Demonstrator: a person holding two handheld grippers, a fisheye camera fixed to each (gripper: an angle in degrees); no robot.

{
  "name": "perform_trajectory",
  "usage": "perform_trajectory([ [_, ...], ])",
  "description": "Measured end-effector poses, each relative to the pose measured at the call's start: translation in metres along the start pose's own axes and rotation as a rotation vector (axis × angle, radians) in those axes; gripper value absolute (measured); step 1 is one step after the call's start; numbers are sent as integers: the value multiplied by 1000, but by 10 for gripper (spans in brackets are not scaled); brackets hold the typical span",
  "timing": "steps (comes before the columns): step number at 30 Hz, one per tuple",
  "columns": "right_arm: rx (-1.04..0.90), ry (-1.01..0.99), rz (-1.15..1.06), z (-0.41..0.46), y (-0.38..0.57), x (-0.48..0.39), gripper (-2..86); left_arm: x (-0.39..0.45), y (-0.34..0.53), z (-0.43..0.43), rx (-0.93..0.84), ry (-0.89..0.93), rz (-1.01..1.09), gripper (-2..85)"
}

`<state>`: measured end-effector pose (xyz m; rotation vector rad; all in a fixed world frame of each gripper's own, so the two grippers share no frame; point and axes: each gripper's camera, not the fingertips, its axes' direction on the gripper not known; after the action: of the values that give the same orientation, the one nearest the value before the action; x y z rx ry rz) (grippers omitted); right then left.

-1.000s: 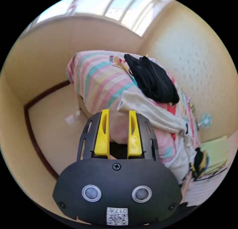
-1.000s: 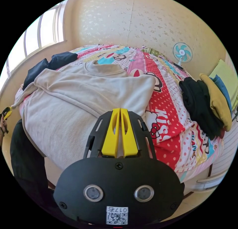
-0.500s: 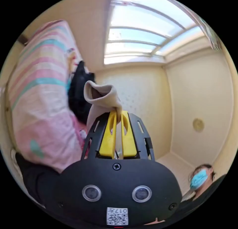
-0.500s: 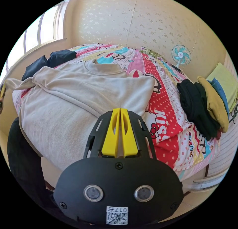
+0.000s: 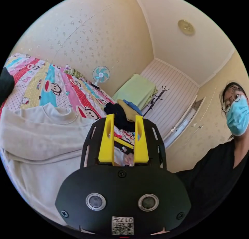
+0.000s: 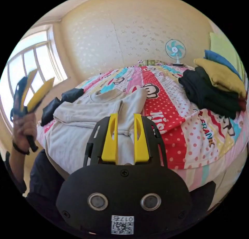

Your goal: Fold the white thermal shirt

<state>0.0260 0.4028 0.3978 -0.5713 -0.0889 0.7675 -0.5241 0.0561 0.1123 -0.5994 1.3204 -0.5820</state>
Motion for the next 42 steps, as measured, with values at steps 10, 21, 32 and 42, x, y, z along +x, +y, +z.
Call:
perform_trajectory([
  [10, -392, 48, 118, 81, -92, -16, 93, -115, 128, -43, -120, -599, -201, 75],
  [21, -372, 151, 158, 29, -140, 9, 59, -126, 169, -22, 25, -524, -185, 65],
  [32, -236, 11, -27, 48, -138, -65, 84, -92, 54, 64, -115, -637, 206, 106],
  [42, -233, 140, -26, 29, -132, -63, 137, -171, 70, -20, 99, -646, -278, 92],
])
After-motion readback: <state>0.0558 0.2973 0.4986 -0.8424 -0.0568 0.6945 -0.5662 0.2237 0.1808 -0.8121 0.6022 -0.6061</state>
